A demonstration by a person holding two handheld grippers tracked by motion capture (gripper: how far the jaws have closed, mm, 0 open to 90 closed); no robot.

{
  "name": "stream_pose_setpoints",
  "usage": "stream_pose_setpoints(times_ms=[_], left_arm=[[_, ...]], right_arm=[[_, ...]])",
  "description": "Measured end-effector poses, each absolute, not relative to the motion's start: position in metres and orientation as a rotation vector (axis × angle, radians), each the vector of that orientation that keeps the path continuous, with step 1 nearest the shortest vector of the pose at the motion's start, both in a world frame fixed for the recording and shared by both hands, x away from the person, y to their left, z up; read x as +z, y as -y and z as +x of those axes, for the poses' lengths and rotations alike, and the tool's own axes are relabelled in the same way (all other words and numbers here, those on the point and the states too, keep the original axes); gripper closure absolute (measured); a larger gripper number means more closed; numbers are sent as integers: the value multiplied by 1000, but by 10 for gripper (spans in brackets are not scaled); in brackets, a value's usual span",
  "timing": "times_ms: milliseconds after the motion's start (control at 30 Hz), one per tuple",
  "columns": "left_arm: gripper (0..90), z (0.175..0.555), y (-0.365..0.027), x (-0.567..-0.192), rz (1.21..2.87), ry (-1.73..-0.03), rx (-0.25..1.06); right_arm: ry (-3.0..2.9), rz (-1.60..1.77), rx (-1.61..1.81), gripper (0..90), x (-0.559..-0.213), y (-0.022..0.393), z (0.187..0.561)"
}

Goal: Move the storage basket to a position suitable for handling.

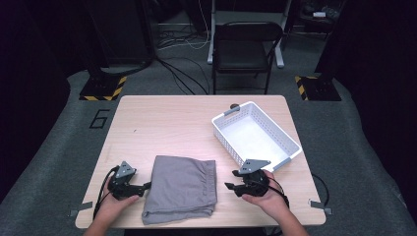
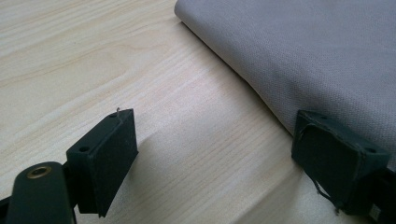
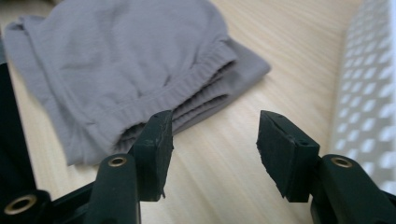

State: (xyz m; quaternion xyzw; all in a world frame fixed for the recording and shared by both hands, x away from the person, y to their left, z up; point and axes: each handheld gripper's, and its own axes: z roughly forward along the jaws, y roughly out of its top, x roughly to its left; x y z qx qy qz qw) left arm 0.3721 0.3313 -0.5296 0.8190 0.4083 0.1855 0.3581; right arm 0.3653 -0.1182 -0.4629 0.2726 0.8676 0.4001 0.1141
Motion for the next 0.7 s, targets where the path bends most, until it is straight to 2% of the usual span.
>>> stream_pose_setpoints(times_ms=[467, 700], left_arm=[[142, 372, -331, -530, 2109, -1058, 477], [142, 372, -331, -530, 2109, -1058, 476]], right_arm=[[-2452, 942, 1132, 554, -441, 141, 407], [-2470, 928, 1044, 660, -438, 138, 423]])
